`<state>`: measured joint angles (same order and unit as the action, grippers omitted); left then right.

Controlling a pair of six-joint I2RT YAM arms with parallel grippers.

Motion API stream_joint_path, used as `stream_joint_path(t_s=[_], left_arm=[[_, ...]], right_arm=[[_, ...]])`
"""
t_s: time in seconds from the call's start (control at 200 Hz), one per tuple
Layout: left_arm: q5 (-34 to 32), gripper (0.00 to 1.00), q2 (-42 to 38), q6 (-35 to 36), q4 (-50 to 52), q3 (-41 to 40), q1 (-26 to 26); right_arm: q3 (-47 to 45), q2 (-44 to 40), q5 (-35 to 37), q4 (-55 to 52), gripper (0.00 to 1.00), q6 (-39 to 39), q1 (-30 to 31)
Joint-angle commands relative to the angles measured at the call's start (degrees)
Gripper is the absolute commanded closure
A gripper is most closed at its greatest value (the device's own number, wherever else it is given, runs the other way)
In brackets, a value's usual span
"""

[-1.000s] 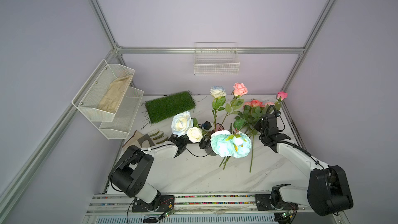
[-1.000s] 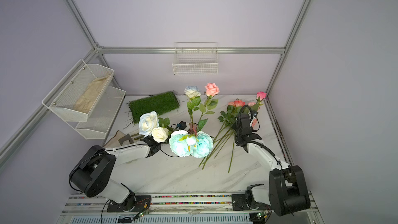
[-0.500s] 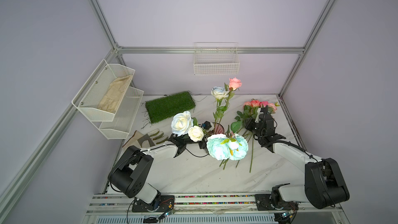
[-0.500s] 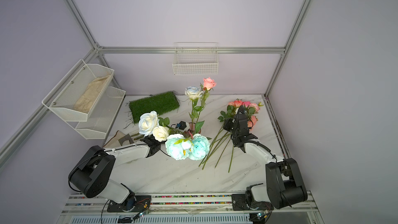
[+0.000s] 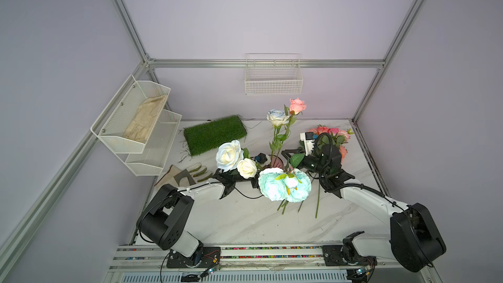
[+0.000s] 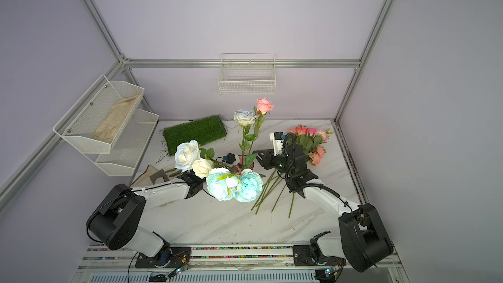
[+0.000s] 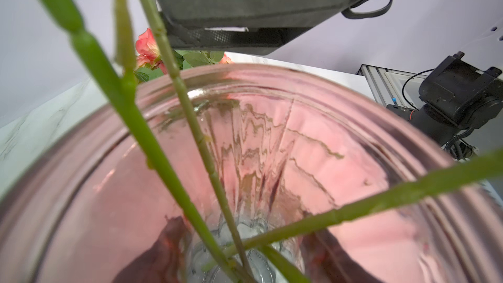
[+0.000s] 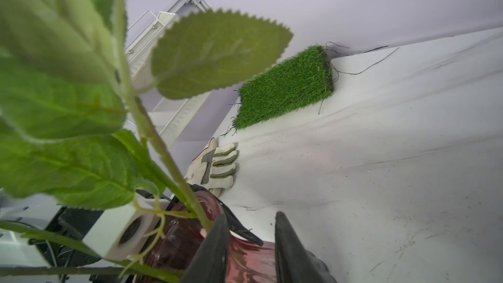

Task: Pick out pink flowers from the vase
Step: Pick up the flower from the vase.

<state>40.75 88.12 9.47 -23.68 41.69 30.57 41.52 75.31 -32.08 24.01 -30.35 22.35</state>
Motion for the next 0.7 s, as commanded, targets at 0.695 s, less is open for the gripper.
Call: stream_joint_path(t_s=[0.695], left_arm=[[-1.07,1.00,2.85,-2.10,10.54,-0.83,-0.24]], right_arm=[[7.71,7.57,-3.60,7.97,0.84,-2.65,1.38]])
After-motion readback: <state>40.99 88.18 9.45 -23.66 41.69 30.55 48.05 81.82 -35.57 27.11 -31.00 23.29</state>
